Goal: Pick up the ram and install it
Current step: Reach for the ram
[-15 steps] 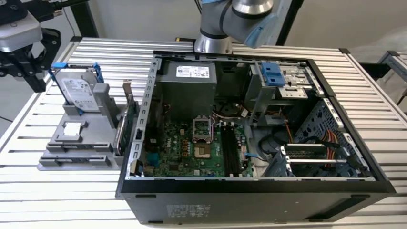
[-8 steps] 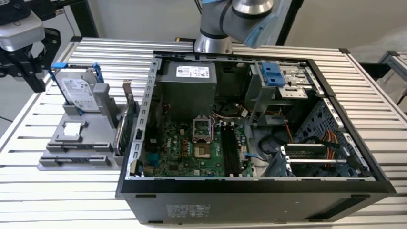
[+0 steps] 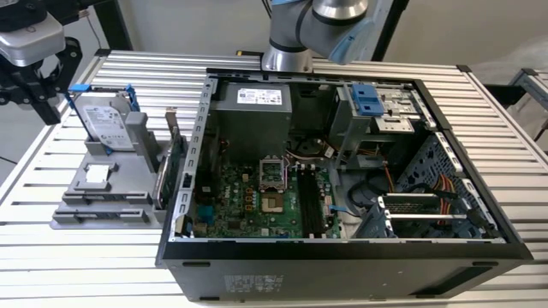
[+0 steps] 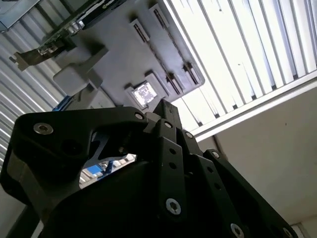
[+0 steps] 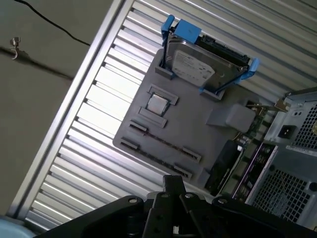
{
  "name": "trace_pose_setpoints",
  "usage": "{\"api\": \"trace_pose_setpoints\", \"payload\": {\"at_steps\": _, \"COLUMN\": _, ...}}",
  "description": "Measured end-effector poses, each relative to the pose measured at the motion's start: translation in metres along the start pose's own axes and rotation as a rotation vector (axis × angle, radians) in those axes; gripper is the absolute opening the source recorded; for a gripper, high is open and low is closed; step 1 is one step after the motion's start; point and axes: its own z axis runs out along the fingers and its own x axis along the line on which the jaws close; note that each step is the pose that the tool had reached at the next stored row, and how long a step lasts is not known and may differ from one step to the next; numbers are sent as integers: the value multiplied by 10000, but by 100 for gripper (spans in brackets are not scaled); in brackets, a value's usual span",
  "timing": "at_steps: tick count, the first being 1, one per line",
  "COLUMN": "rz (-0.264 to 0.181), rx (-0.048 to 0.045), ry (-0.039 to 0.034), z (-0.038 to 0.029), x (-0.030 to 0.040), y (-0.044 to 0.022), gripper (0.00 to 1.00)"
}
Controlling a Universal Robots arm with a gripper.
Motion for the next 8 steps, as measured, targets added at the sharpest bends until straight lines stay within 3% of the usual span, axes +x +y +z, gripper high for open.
{"api": "trace_pose_setpoints", "payload": {"at_steps": 8, "rz": -548, "rx": 7, "ry": 50, "z": 0, "x": 0, "y": 0, "gripper": 0}}
